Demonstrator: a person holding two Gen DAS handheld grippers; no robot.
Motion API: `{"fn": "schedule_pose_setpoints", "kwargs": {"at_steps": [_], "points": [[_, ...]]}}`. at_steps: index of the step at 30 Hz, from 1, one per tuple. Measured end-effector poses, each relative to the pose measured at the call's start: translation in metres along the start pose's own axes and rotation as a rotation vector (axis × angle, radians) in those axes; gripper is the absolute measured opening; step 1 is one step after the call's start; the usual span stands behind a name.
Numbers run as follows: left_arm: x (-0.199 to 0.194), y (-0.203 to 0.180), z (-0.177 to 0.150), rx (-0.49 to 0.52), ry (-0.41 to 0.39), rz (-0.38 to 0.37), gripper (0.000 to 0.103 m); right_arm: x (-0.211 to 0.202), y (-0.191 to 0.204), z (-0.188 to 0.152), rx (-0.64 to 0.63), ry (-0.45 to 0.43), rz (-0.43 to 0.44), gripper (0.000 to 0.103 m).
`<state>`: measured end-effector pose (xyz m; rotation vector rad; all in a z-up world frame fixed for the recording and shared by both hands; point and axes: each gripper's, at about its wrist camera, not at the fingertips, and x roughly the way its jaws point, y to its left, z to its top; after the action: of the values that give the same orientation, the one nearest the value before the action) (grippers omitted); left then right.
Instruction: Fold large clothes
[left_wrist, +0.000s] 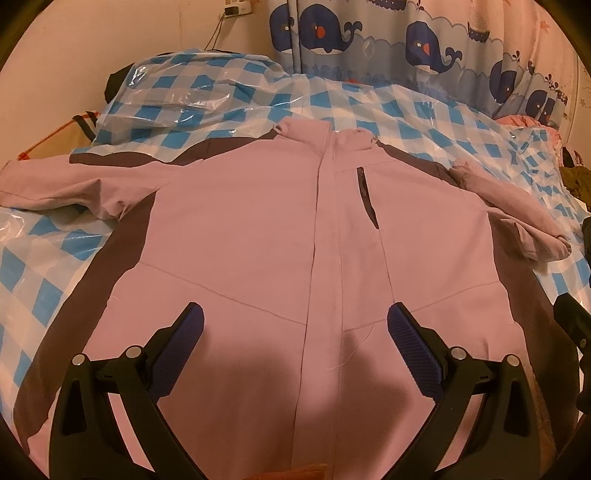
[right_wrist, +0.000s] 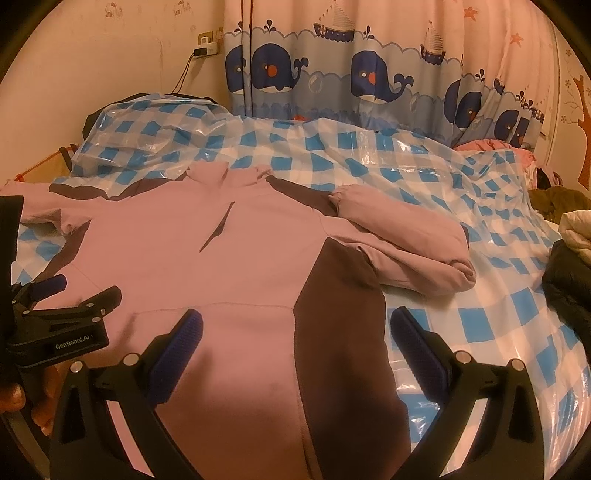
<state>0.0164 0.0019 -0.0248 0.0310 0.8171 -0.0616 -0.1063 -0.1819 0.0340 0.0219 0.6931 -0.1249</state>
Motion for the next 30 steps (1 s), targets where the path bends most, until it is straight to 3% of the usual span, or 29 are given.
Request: {"fn": "schedule_pose_setpoints", "kwargs": {"at_steps": [7,9,13,15,22,30], "points": [[0.005,0.001,-0.001,-0.010,0.014,-0.001,0.096,0.001,-0.006,0.008,-0.049,-0.001,-0.006,0.098],[0.006,0.003,-0.001,-0.021,0.021,0.001,0.096,-0.004,-0.029,0.022,-0.045,-0.037,-0.062,0.098],[0.008,0.004,0.001,-0.035,0.026,-0.009,0.096,0.006,-0.088,0.056,-0.009,-0.070,-0.081,0.098],[0.007,0.003,0.000,-0.031,0.024,-0.012,0.096,0.034,-0.104,0.079,-0.079,-0.013,-0.128,0.098],[0.010,0.000,0.001,-0.027,0.038,-0.024,0.096,0.150,-0.102,0.126,-0.198,0.179,-0.118,0.097],[0.014,0.002,0.000,-0.039,0.058,-0.048,0.096,0.249,-0.081,0.134,-0.313,0.326,-0.196,0.097]]}}
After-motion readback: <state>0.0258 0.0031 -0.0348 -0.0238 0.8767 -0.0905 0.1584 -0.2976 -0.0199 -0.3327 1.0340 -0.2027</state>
